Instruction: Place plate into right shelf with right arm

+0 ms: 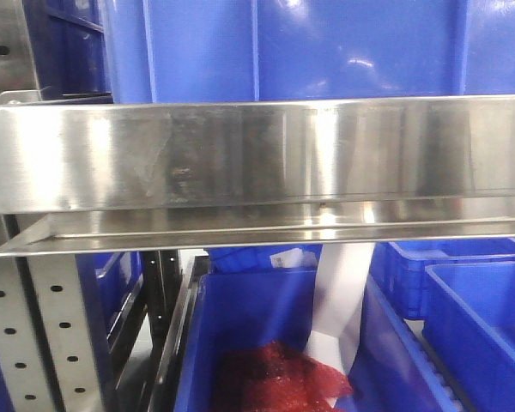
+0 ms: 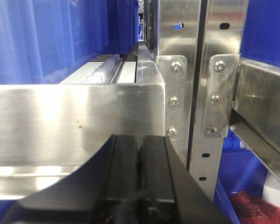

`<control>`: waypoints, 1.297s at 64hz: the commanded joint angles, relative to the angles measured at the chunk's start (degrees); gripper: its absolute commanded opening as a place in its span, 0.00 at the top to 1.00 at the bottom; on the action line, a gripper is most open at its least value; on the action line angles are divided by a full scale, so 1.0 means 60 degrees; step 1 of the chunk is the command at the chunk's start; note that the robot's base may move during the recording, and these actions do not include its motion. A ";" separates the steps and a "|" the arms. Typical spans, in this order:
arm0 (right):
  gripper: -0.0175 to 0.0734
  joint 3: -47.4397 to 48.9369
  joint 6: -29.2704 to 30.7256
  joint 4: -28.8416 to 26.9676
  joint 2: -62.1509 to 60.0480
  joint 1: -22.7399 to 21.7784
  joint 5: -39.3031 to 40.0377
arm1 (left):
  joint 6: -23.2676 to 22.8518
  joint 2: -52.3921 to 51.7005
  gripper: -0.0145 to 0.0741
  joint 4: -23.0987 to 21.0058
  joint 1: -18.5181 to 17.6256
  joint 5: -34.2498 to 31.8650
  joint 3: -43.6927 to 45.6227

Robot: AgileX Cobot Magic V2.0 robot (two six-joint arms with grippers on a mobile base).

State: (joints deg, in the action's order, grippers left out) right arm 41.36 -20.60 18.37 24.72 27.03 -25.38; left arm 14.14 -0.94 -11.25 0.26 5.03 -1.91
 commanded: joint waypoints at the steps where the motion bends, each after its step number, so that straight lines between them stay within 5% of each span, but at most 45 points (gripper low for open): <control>1: 0.75 0.0283 0.0016 0.0185 0.0091 -0.0029 0.0846 | -0.0023 -0.0104 0.89 -0.0021 0.0002 -0.0782 -0.0077; 37: 0.75 0.0570 0.0016 0.0176 0.0158 -0.0029 0.1177 | -0.0023 -0.0104 0.89 -0.0021 0.0002 -0.0782 -0.0077; 58: 0.75 0.4217 0.0026 0.0176 0.2636 -0.0029 0.1187 | -0.0023 -0.0104 0.89 -0.0021 0.0002 -0.0782 -0.0077; 83: 0.75 0.7577 0.1273 0.0207 0.7244 -0.0029 0.1194 | -0.0023 -0.0104 0.89 -0.0021 0.0002 -0.0782 -0.0077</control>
State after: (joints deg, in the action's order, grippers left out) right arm 82.26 -14.58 18.37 64.43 27.03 -23.54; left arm 14.14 -0.94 -11.25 0.26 5.03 -1.91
